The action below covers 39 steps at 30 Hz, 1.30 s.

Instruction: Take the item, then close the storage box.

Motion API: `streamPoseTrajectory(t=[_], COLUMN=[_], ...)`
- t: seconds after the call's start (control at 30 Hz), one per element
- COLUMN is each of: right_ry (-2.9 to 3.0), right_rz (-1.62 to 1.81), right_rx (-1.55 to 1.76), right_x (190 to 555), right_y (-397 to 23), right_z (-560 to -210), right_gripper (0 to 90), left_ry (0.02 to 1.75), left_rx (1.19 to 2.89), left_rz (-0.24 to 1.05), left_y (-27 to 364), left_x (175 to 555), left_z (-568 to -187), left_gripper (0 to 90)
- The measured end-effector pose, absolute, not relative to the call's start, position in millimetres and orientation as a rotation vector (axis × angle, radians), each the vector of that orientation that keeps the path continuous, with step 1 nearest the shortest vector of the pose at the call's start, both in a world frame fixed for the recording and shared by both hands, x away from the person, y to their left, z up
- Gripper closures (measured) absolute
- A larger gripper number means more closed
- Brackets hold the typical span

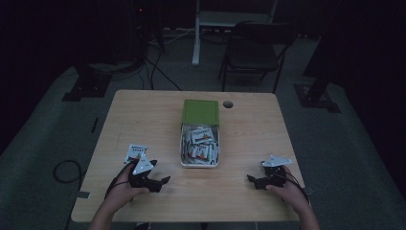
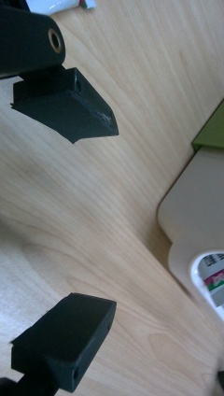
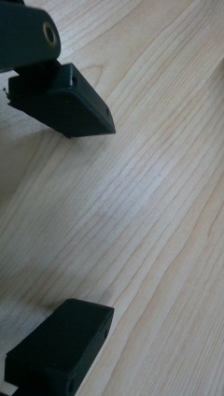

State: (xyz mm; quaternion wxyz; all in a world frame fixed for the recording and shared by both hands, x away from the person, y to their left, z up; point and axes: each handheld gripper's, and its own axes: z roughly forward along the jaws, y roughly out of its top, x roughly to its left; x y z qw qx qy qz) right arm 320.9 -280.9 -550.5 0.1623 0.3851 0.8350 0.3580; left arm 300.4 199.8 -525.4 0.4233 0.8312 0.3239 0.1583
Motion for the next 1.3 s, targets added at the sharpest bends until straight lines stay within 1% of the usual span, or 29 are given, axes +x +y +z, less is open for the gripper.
streamPoseTrajectory(t=[0.07,0.1,0.33,0.6,1.0,1.3], right_ry=[2.384,2.386,2.402,2.388,2.350,2.322], right_rz=[1.024,1.031,1.104,1.245,1.399,1.472], right_rx=[1.092,1.086,1.052,1.041,0.964,0.953], right_x=[322.3,322.2,321.3,317.2,325.5,335.9], right_y=[-278.4,-277.1,-260.3,-240.2,-211.0,-198.9], right_z=[-550.5,-550.3,-549.0,-542.0,-525.8,-513.5], right_gripper=[11.7,13.8,13.5,13.6,13.5,13.5], left_ry=[0.812,0.805,0.802,0.781,0.755,0.735], left_rx=[2.069,2.068,2.062,2.049,2.007,1.990], left_rz=[0.393,0.391,0.372,0.382,0.391,0.397], left_y=[197.8,196.7,189.1,182.0,175.4,168.3], left_x=[301.9,302.2,307.7,313.8,324.0,333.6], left_z=[-525.1,-525.3,-527.4,-525.7,-515.1,-507.5], left_gripper=[15.0,15.0,14.9,14.9,15.0,14.9])
